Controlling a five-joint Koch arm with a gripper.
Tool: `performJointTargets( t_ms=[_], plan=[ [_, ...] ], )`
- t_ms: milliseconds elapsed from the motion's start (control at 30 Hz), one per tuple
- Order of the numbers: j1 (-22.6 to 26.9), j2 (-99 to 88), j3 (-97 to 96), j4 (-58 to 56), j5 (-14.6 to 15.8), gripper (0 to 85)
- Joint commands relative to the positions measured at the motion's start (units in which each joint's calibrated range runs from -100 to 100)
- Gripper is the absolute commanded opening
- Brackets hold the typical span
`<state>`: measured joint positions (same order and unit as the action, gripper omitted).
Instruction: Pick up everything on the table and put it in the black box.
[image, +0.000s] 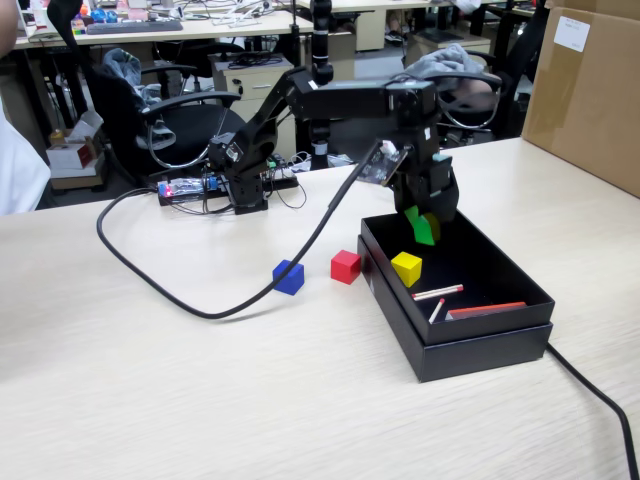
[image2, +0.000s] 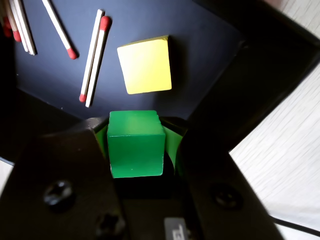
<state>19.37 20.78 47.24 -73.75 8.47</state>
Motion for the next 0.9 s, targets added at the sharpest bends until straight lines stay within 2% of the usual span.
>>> performJointTargets(
  t_ms=[0,33,100,333,500,700,867],
  plan=[
    [0.1,-0.1,2.8,-1.0,0.3,0.9],
    [0.0,0.5,2.6,-0.9,0.3,1.1],
    [-0.2,1.4,-0.9,-1.5,0.3,20.2],
    [-1.1,-0.1,-5.4,-1.5,0.4,38.3],
    [-1.7,-12.1,-10.2,-1.5,0.4,39.6],
    [-2.9,-36.4,-18.4,-0.8,0.4,39.6],
    [-5.2,-52.5,-27.0,-0.8,0.1,44.4]
  ],
)
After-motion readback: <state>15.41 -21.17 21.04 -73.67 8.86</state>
